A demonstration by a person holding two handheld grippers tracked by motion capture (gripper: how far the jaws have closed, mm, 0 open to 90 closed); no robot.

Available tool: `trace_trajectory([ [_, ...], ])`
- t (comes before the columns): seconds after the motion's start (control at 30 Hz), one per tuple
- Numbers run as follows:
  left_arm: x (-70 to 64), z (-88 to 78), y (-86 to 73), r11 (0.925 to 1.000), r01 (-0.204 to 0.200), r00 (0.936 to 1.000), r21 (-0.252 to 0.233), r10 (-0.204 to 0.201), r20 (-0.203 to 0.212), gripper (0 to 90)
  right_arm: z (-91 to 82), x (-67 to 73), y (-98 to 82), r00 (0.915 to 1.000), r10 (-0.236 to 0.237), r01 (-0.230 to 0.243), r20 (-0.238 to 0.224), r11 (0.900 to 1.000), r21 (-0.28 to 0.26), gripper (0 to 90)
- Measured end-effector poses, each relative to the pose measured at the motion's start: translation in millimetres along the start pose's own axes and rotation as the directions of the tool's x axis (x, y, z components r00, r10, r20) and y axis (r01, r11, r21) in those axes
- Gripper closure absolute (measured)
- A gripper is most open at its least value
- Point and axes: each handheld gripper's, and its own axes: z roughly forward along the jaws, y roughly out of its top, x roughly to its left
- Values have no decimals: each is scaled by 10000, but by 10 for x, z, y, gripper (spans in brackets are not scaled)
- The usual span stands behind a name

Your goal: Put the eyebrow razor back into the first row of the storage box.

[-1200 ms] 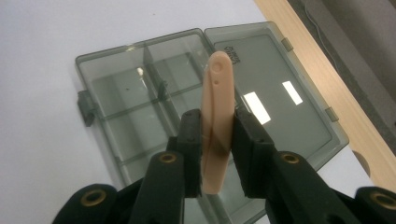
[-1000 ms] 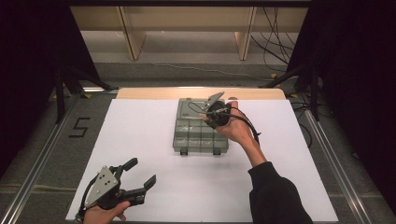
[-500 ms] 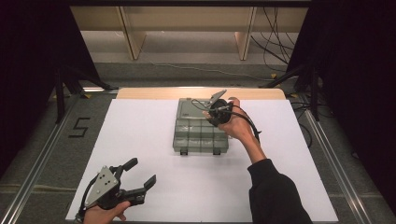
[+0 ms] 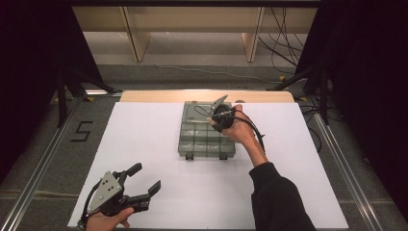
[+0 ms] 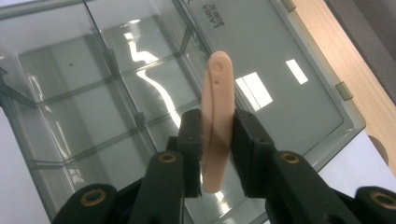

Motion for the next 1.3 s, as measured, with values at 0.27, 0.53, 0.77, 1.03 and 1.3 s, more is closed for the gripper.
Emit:
trace_trajectory([
  [0.27,-3,-10,4,10000,3,10000,87,-2,-57,161,66,-3,-18,9999,-88,87,90,9998,184,741],
  [0.53,-1,-10,4,10000,-1,10000,90,2,-49,161,120,6,-23,9998,-183,185,-67,9991,383,741],
  [0.77,-1,-13,4,10000,8,10000,85,-8,-37,161,195,9,-35,9998,-184,191,-113,9973,708,728],
  [1.03,-2,-15,4,10000,7,10000,79,-7,-40,161,168,12,-42,9999,-22,29,-108,9974,713,675],
  [1.3,-1,-16,3,10000,5,10000,92,-5,-63,161,10,-12,-46,9982,563,-567,190,9981,226,513],
])
